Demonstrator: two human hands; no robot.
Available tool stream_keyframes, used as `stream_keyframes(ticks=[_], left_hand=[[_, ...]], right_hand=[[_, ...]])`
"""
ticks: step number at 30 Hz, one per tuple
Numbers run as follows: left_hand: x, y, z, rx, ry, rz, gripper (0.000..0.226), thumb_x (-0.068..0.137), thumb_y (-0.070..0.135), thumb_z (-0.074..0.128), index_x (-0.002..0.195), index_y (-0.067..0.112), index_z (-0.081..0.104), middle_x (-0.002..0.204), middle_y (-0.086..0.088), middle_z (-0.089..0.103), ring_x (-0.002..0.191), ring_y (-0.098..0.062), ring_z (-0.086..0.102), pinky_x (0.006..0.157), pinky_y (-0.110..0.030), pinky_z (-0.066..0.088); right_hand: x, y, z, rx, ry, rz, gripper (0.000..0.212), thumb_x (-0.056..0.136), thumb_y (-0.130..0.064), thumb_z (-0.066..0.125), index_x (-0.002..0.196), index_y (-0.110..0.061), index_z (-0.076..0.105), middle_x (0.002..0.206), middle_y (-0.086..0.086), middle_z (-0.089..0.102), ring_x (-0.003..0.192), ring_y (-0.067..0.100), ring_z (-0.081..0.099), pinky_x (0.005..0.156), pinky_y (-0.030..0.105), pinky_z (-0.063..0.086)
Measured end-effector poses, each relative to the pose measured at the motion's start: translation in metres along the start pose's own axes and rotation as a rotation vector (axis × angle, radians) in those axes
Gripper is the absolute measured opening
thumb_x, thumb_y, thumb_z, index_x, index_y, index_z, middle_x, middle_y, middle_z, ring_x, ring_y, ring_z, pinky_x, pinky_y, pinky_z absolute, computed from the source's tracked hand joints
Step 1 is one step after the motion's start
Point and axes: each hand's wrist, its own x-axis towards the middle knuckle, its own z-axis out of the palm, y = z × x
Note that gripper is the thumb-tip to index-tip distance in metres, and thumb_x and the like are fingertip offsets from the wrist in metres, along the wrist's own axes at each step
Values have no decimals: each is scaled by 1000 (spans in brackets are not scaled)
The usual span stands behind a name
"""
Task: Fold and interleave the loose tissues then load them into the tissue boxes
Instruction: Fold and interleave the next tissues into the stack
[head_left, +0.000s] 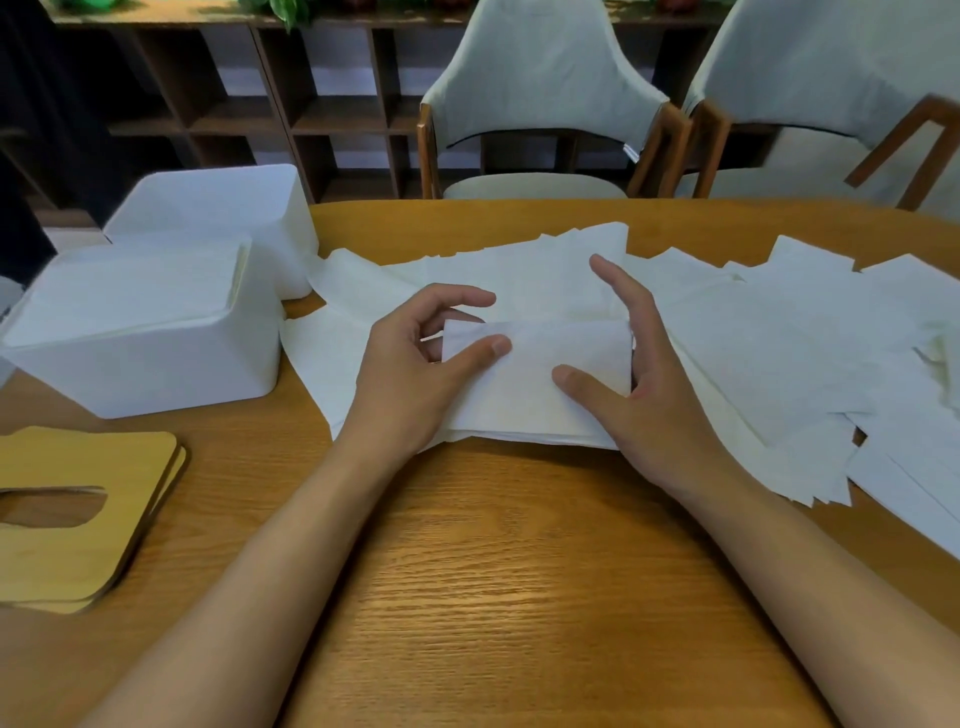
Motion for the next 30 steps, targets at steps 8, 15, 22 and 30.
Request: stream_keyframes(ticks=[8, 15, 22, 30], left_hand=[[-2, 10, -10, -93, -181, -139, 56, 94, 28, 73, 144, 38, 49, 105, 26, 73, 94, 10, 69, 71, -9, 53], [1, -3, -9, 109, -113, -24, 55, 94, 37, 74, 142, 45, 47, 103, -10, 72, 95, -22, 71, 80, -43, 61], [7, -27, -22, 714, -145, -20, 64, 97, 49, 66, 153, 37, 39, 160, 12, 42, 142, -15, 43, 109, -34, 40], [3, -21, -23, 724, -86, 58, 54, 91, 56, 70, 137, 29, 61, 129, 9, 67, 120, -11, 59, 97, -36, 51]], right_hand=[[3, -4, -12, 83, 73, -51, 75, 93, -28, 71, 150, -47, 27, 155, -35, 22, 137, -19, 20, 112, 12, 24], [1, 1, -14, -2, -56, -9, 34, 96, -25, 68, 120, -48, 67, 128, -37, 56, 120, -15, 45, 95, 5, 38], [8, 11, -22, -44, 94, 63, 34, 96, -17, 66, 117, -43, 70, 126, -35, 55, 113, -25, 41, 85, -8, 31], [9, 13, -22, -42, 110, 78, 36, 95, -15, 66, 116, -44, 70, 130, -27, 59, 115, -19, 44, 84, -5, 33]])
